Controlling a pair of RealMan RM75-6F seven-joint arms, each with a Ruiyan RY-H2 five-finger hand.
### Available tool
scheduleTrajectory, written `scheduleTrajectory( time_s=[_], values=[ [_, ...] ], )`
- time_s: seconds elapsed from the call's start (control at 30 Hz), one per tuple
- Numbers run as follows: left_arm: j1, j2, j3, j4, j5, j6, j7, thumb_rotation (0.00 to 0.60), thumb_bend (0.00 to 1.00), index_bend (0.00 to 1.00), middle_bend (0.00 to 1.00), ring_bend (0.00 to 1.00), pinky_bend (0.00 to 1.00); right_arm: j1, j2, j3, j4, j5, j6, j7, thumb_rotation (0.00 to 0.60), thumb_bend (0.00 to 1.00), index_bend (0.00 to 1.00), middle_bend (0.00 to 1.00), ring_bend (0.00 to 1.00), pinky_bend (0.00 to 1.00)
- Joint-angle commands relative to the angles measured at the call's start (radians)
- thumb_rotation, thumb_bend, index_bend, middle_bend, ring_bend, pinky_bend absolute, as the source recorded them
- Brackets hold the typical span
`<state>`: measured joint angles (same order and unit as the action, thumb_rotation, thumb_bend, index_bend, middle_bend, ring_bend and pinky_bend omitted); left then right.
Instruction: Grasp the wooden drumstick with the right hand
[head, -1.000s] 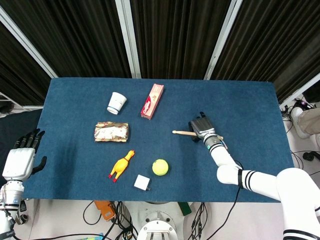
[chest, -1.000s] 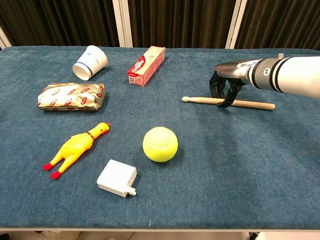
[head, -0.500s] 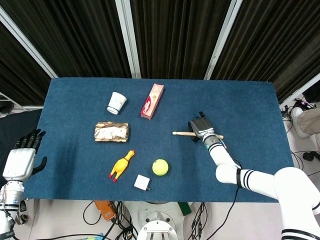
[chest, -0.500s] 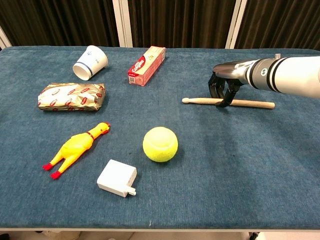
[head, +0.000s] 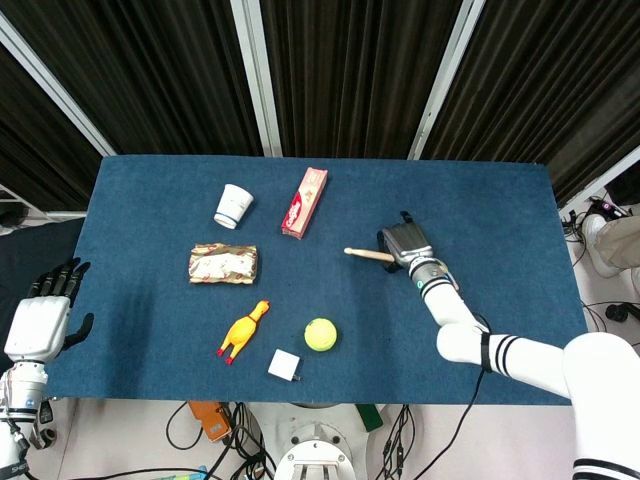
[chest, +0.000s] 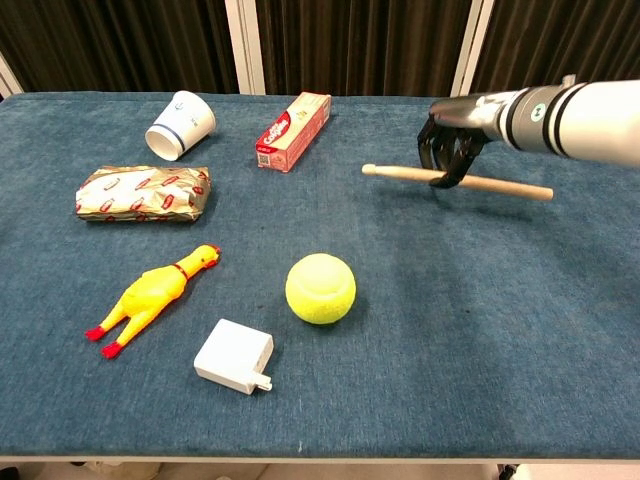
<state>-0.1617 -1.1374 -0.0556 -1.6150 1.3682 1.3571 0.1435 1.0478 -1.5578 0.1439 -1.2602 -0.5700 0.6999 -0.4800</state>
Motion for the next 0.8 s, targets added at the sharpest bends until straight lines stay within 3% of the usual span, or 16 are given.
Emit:
scheduleTrajectory(
  time_s=[0.03, 0.53, 0.8],
  values=[
    [0.000, 0.000, 0.000, 0.000, -0.002, -0.001, 0.000, 0.600, 0.38, 0.00, 0.00, 0.07, 0.11, 0.000, 0.048, 0.024, -0.044, -0.005, 0.018, 0.016, 0.600, 0.72, 0.70, 0.63, 0.40, 0.00],
    [0.002, 0.002, -0.001, -0.005, -0.007, 0.000, -0.001, 0.600, 0.38, 0.00, 0.00, 0.07, 0.11, 0.001, 0.194, 0.100, -0.140, 0.038, 0.066, 0.066, 0.600, 0.72, 0.74, 0.68, 0.45, 0.00],
    [0.001, 0.002, -0.004, -0.004, -0.014, -0.002, 0.000, 0.600, 0.38, 0.00, 0.00, 0.07, 0.11, -0.031, 0.250, 0.170, -0.186, -0.034, 0.089, 0.187, 0.600, 0.72, 0.75, 0.68, 0.45, 0.00]
  ],
)
